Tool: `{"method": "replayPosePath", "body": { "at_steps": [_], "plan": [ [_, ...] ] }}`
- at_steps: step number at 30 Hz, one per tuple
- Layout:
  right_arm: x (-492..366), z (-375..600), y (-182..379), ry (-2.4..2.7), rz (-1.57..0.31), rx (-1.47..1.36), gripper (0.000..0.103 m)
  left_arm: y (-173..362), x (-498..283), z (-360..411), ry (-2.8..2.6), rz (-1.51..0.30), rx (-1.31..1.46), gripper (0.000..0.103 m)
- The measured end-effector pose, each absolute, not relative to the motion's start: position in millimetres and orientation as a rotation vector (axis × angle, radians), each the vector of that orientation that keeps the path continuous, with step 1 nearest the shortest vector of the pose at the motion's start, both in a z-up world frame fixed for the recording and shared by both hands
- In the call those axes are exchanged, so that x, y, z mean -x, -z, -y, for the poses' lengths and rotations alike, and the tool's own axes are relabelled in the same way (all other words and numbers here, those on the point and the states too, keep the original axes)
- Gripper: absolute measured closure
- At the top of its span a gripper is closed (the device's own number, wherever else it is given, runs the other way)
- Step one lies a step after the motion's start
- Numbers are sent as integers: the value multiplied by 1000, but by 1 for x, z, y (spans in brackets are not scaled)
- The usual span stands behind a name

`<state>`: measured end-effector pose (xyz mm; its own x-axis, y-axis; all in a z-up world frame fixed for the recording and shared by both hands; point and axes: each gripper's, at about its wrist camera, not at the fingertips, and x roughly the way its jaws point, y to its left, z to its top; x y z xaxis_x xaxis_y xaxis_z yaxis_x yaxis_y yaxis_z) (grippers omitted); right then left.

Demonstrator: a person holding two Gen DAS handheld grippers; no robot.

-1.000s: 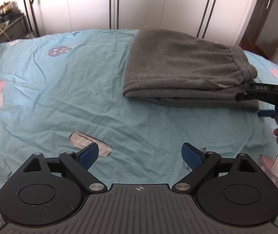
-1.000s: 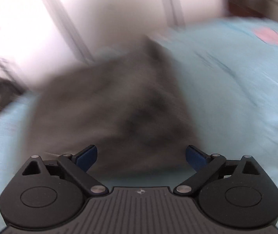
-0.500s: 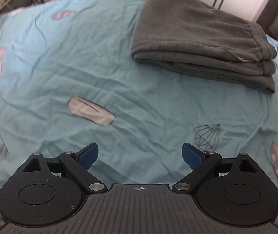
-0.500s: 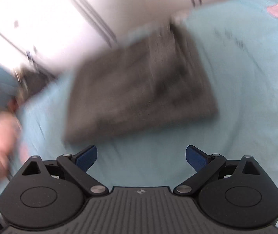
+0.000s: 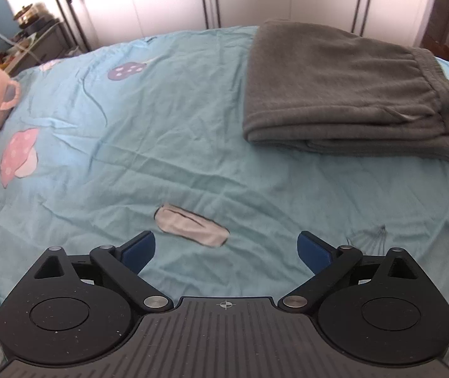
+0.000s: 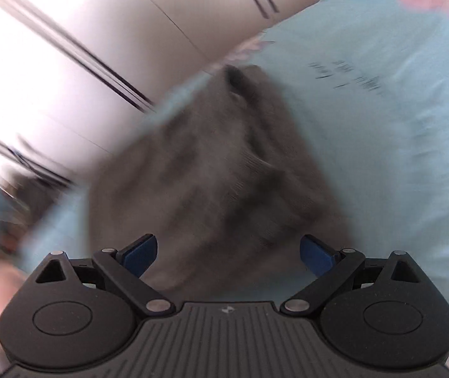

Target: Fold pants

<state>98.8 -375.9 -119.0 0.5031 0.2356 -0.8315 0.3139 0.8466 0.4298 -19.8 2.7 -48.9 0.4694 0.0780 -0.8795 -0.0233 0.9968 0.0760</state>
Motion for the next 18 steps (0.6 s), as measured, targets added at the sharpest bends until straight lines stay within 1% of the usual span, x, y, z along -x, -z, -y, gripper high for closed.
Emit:
{"method": "replayPosePath", "body": {
  "at_steps": [3,8,11,14,16,18],
  "plan": [
    [-86,361,103,58,-1187,-355,5,47,5,1,-73,-1100,-16,3],
    [-74,346,75,38,-1309,-207,5,32,-16,17,-26,-1127,33,3],
    [-73,332,62,60,-1378,-126,5,18,-34,35,17,-1209,-32,3],
    [-75,315,55,51,-1477,-49,5,3,-40,49,3,-1202,-117,3],
    [-77,300,47,27,-1470,19,5,-4,-42,53,-41,-1185,-164,3],
    [-82,287,49,8,-1420,106,5,-6,-46,53,-58,-1197,-179,3]
  ]
}}
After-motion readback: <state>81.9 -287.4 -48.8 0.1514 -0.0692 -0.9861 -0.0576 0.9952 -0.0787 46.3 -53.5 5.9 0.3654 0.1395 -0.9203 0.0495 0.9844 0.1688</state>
